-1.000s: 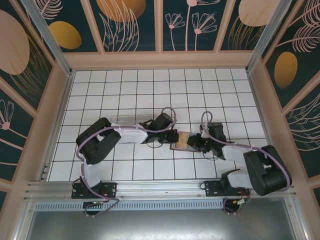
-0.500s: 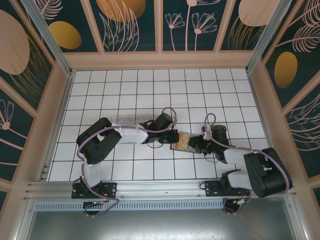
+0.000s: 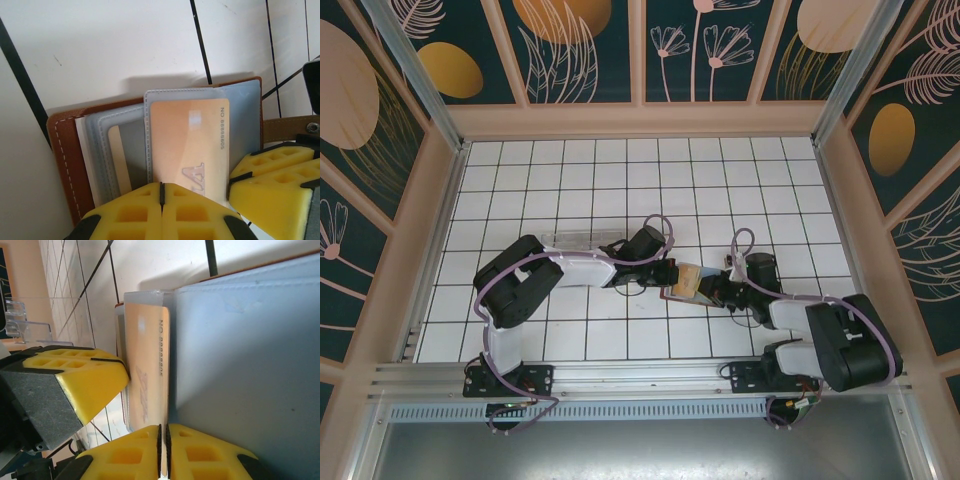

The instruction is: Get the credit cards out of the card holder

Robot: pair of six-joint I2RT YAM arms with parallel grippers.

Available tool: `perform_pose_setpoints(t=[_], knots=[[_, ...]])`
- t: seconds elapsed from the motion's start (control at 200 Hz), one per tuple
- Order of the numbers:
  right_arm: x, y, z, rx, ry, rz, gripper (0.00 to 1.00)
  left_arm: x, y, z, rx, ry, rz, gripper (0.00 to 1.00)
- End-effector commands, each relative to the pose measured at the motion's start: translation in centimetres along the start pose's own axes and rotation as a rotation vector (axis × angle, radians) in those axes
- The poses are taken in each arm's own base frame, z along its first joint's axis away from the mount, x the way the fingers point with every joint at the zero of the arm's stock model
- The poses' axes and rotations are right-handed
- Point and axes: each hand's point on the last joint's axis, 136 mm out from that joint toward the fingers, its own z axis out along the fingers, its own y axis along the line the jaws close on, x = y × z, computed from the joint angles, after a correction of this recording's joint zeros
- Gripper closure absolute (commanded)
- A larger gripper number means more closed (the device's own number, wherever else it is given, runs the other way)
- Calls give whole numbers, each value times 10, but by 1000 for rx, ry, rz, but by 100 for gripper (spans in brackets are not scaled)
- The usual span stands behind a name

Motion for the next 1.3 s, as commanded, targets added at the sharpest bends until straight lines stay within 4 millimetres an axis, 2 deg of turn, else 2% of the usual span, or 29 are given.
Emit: perform_pose_setpoints(t=[0.0, 0.215, 0.33, 0.646, 0.816, 0.881, 1.001, 1.021, 1.291], knots=[[-1, 7, 1, -41, 9, -8, 87, 48, 67, 12, -203, 139, -82, 100], [-4, 10, 1, -47, 4, -10, 88, 49, 66, 14, -195, 144, -84, 100], [-4, 11, 2, -46, 6, -11, 83, 49, 65, 14, -188, 145, -84, 100], [-8, 9, 5, -16, 1, -13, 82, 47, 62, 14, -175, 144, -84, 100], [-9, 13, 7, -18, 4, -28, 87, 48, 61, 15, -168, 145, -82, 100], [-10, 14, 8, -15, 5, -34, 100, 48, 60, 15, -167, 146, -83, 100], [-10, 10, 6, 8, -3, -35, 100, 48, 61, 15, -168, 147, -84, 100], [-10, 9, 6, 13, -6, -34, 100, 56, 69, 14, -186, 162, -93, 100], [-14, -5, -11, 51, -61, -6, 100, 56, 83, 8, -229, 153, -108, 100]])
